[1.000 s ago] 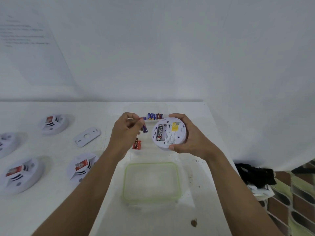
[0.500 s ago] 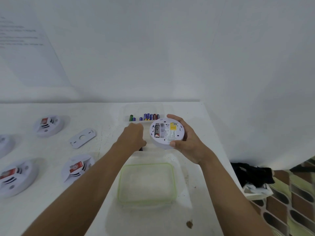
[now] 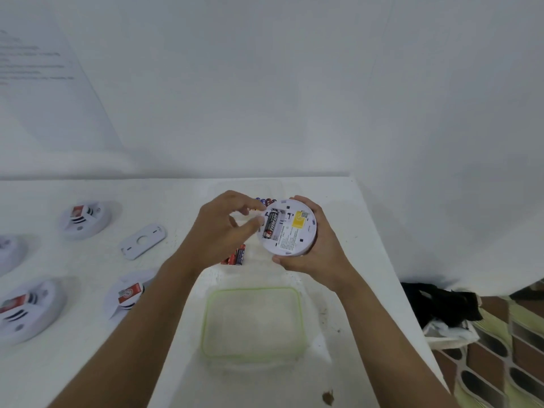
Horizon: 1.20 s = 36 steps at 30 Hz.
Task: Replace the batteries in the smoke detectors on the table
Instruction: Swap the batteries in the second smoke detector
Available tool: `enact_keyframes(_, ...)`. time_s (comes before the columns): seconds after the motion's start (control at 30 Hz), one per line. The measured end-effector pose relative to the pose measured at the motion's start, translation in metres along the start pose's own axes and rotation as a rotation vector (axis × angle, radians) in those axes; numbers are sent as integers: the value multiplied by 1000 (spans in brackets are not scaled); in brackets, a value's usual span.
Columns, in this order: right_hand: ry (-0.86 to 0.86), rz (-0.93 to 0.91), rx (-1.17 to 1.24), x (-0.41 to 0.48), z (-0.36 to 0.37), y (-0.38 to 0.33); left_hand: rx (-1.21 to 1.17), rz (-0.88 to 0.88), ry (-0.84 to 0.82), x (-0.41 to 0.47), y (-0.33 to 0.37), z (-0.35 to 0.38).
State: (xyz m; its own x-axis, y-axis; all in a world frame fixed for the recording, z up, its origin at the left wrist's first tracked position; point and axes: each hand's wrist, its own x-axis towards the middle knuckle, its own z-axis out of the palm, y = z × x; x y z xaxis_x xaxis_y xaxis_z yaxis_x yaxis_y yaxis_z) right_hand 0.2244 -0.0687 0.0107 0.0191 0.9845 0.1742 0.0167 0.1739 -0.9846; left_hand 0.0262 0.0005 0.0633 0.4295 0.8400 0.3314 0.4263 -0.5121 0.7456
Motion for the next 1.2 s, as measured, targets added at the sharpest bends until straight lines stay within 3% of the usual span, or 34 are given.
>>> enact_keyframes(0.13,-26,-18,-72,-2,-2,0,77,107,-134,-3,-10,5)
enact_keyframes(0.4,-60,-13,-189,1,-13,-1,355,381,-120,-2,-9,15)
enact_keyframes(0.63,-142,17,-233,11,-29,-16,447,436,-85,1,1,25)
enact_keyframes(0.9,-135,23,-172,10,-36,-10,381,429,10,-4,8,29)
enact_keyframes(1.07,-141,30,-96,6,-38,-6,222,333,-62,-11,6,23)
enact_keyframes(1.2,-137,19,-66,3,-39,-6,169,188,-2,-13,6,24)
